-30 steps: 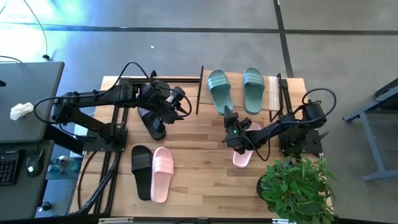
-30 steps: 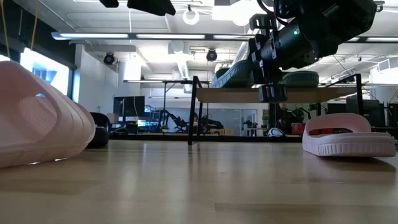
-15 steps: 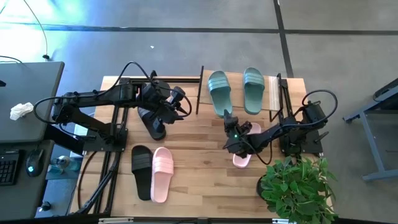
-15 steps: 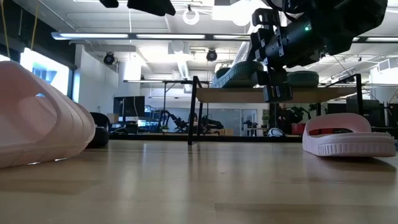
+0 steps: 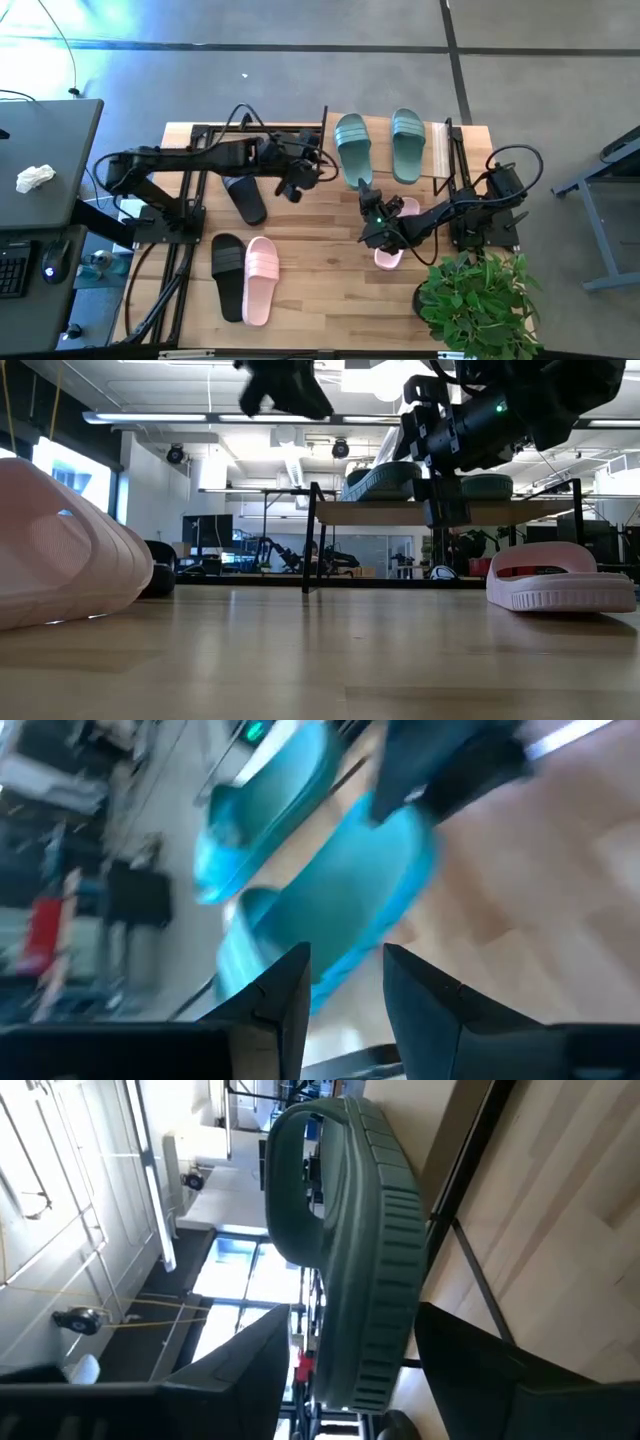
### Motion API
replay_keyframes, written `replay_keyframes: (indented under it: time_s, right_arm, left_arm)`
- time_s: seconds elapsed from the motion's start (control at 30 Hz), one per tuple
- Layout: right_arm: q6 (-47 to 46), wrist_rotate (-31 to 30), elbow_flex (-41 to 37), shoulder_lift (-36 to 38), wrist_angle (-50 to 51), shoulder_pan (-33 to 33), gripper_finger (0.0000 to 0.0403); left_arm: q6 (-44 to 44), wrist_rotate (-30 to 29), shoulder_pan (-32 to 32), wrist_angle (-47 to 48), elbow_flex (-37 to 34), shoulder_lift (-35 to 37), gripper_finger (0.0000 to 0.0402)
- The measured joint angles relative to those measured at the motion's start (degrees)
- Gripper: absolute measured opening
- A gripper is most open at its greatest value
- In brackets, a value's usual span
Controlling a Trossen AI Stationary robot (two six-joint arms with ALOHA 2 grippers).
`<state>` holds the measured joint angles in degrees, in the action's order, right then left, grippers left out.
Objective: Pick and place slides into the shelf
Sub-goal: Put the blue slides on the shelf
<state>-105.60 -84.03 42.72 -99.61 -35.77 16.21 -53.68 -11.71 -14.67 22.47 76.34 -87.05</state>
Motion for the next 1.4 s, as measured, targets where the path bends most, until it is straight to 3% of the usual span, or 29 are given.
replay_keyframes:
  time_s: [0.33, 0.63, 0.97, 1.13, 1.4]
  right_arm:
    - [0.47, 1.45, 0.0, 0.0, 0.05, 1.05, 0.0202]
    - [-0.02, -1.2, -0.04, 0.0, 0.84, 3.54, 0.0202]
    - [0.83, 0.04, -0.04, 0.0, -1.2, 10.15, 0.0202]
    - [8.12, 6.78, -0.04, 0.0, -2.24, 12.21, 0.0201]
    - [30.65, 17.46, -0.04, 0.0, -10.2, 12.67, 0.0201]
  left_arm:
    - [-0.56, -8.36, 0.04, -9.24, -0.02, -7.77, 0.0113]
    - [-4.62, -14.9, -0.01, -15.85, -0.02, -11.36, 0.0113]
    - [-4.55, -13.94, -1.22, -17.17, -0.02, -11.56, 0.0113]
    - [-3.44, -13.22, -3.84, -16.07, -0.04, -12.39, 0.0113]
    - [-3.07, -10.73, -5.15, -17.15, -0.02, -13.33, 0.0113]
